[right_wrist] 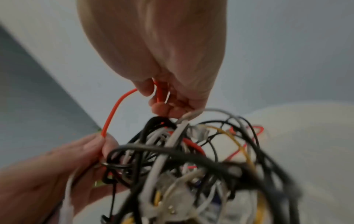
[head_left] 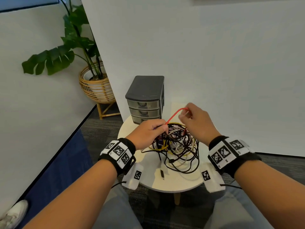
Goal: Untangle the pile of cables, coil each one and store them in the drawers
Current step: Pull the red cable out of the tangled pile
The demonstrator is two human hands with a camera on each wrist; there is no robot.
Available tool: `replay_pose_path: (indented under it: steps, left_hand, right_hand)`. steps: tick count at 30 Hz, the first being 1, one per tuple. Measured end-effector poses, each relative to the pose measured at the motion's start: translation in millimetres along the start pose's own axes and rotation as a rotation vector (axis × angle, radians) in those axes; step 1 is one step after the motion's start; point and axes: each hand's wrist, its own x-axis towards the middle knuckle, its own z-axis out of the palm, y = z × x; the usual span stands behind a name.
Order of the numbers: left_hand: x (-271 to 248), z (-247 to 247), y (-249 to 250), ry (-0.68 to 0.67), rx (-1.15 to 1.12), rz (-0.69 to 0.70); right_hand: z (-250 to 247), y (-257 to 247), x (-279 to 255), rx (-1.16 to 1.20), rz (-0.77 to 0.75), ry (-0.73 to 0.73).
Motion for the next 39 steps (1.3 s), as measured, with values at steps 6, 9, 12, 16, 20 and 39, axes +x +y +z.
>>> replay_pose_path:
  steps: [6, 9, 12, 16, 20, 39]
  left_hand:
    - [5, 3, 4, 0.06, 0.019, -0.002]
    - [2, 2, 5, 0.073, -0.005, -0.017]
    - [1, -2, 4, 0.076, -0.011, -0.037]
    - [2, -2, 5, 0.095, 0.006, -0.045]
    - [4, 0, 10, 0.099, 0.042, -0.017]
    - [6, 1, 8, 0.128, 0.039, 0.027]
  right_hand:
    - [1, -28, -12, -0.831, -0.557, 0.031]
    - [-4, -23, -3, -0.759, -0.495, -0.023]
    - [-10, -8, 8, -0.26, -0.194, 0.169]
    - [-7, -8, 6, -0.384, -0.08, 0.216]
    - [3, -24, -10, -0.877, -0.47, -0.009]
    - [-15, -24, 0, -0.814, -0.414, 0.016]
